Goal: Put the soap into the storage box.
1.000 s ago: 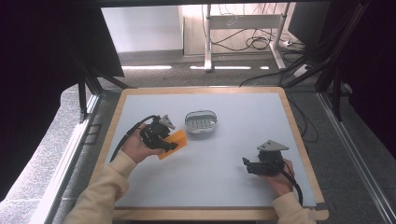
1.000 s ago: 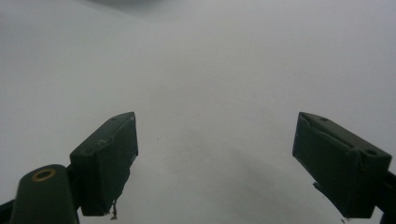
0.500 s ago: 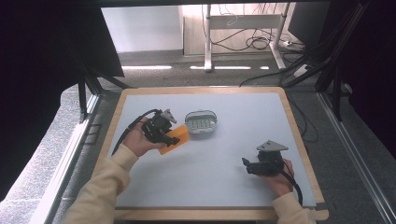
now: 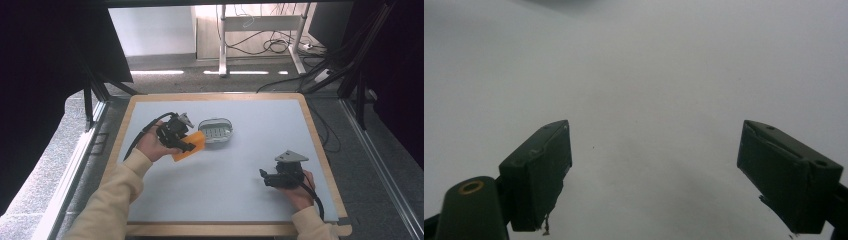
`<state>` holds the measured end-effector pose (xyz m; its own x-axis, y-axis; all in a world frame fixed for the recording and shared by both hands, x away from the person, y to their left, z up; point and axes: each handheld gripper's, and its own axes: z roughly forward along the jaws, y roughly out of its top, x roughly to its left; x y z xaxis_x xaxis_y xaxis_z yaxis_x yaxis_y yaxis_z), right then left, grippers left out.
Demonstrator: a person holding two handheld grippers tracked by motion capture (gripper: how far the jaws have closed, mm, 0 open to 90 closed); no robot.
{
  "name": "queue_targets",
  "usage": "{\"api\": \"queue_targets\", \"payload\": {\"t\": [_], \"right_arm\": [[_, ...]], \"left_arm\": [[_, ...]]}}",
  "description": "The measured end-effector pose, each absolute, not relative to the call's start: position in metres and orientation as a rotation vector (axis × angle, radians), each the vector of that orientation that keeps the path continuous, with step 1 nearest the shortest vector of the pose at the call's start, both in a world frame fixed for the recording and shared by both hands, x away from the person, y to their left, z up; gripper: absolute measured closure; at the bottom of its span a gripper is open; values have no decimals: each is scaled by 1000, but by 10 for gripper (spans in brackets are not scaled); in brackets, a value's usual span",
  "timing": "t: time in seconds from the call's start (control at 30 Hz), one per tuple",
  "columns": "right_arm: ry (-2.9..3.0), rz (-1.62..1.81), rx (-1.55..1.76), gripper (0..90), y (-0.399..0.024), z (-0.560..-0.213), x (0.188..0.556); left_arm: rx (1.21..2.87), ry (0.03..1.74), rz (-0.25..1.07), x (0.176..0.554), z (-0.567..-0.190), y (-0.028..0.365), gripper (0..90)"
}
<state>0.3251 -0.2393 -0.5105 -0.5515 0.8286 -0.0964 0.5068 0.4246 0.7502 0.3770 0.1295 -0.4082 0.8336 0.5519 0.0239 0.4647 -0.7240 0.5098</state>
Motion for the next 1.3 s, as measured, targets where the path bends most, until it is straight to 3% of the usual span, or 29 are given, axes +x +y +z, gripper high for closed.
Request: {"api": "queue_targets", "payload": {"t": [1.3], "right_arm": [[2233, 936, 1132, 143, -240, -511, 326]], "left_arm": [[2542, 695, 217, 420, -403, 112, 622]]}}
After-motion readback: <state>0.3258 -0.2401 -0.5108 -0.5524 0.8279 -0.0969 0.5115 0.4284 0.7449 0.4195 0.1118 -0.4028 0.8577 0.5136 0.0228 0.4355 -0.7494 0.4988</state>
